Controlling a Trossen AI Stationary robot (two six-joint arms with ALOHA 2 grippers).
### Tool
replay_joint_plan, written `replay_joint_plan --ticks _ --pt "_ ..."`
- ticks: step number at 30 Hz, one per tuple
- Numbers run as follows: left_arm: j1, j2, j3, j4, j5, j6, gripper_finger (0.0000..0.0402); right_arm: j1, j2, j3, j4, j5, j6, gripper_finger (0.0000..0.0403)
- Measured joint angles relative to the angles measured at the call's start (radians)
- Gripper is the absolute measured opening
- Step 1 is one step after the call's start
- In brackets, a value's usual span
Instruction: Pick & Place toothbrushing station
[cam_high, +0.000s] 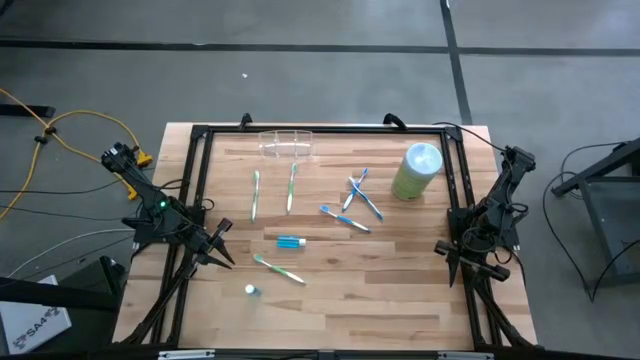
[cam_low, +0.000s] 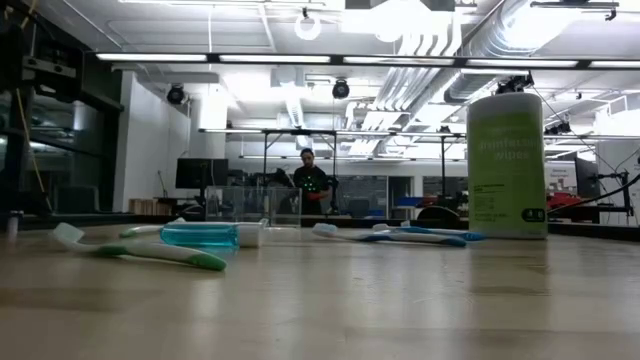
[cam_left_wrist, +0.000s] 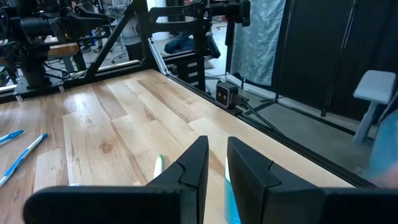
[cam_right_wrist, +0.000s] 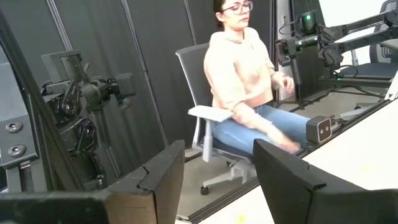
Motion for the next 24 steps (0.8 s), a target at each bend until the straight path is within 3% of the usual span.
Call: replay_joint_plan --ticks 24 --pt "0.0 0.0 0.0 0.019 -0.005 0.011 0.0055 0.0 0.0 0.0 0.0 0.0 0.0 0.0183"
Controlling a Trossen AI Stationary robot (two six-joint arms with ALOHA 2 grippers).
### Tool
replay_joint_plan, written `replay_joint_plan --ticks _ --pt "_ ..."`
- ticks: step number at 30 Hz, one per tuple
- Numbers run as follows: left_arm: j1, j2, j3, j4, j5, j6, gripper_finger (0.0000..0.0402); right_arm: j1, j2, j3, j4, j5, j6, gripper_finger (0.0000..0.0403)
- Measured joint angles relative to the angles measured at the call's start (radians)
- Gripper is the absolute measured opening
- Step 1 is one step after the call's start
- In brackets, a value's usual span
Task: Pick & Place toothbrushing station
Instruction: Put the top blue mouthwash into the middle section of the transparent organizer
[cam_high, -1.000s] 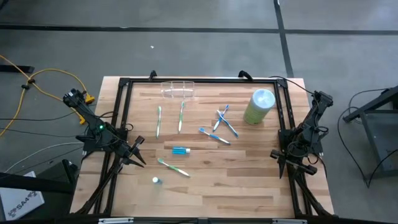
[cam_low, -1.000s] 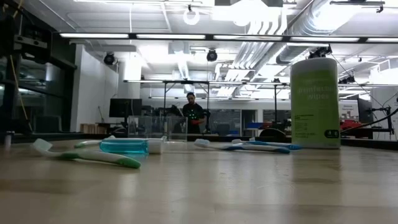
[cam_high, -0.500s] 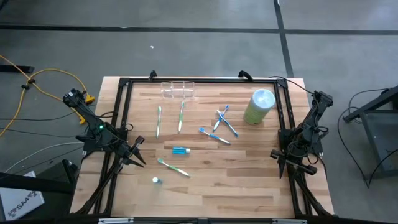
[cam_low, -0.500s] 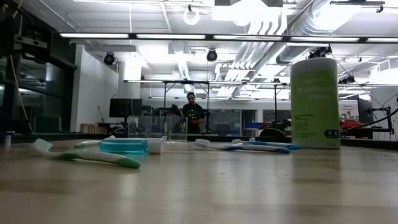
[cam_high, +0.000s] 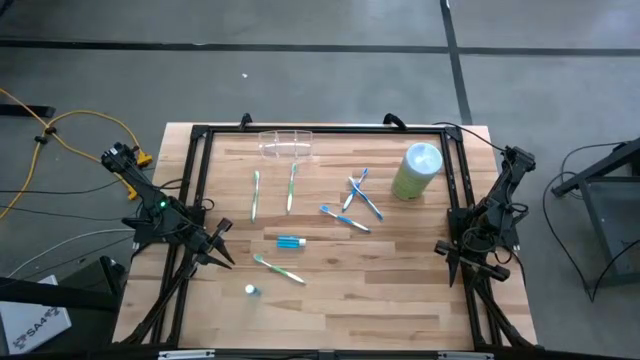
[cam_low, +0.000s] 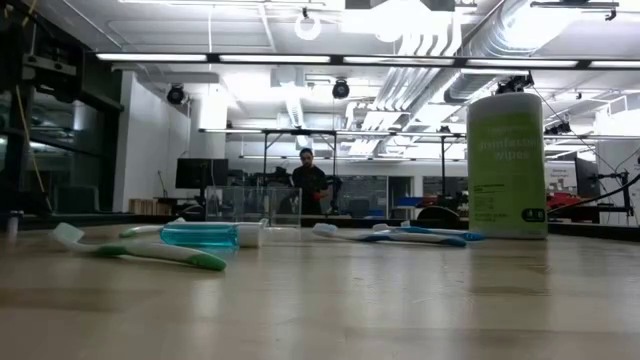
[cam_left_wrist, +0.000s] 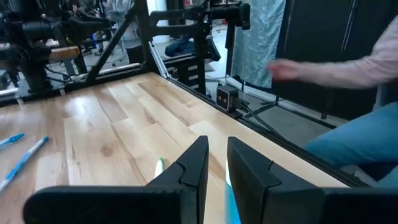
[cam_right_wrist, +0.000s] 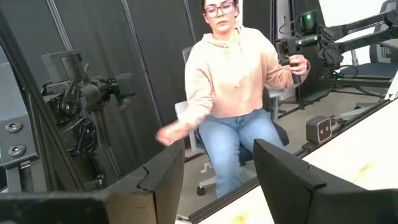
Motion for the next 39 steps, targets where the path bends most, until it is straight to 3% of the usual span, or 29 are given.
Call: replay_joint_plan --ticks 9,14,21,32,39 --pt "0.0 0.0 0.0 0.035 -0.082 0.016 0.0055 0.0 0.0 0.0 0.0 0.0 0.0 0.0183" --pt "0.0 0.0 0.0 0.047 -0.091 -0.081 0.0055 0.0 0.0 0.0 0.0 0.0 0.0 0.0183" --pt "0.0 0.0 0.0 0.098 -0.193 -0.184 0.0055 0.0 0.0 0.0 0.003 0.0 0.0 0.0183" --pt "0.0 0.0 0.0 0.179 -0.442 -0.07 0.0055 0.0 0.0 0.0 0.009 0.0 0.0 0.0183" --pt "0.0 0.0 0.0 0.179 -0.469 -0.06 0.0055 0.0 0.0 0.0 0.011 0.0 -0.001 0.0183"
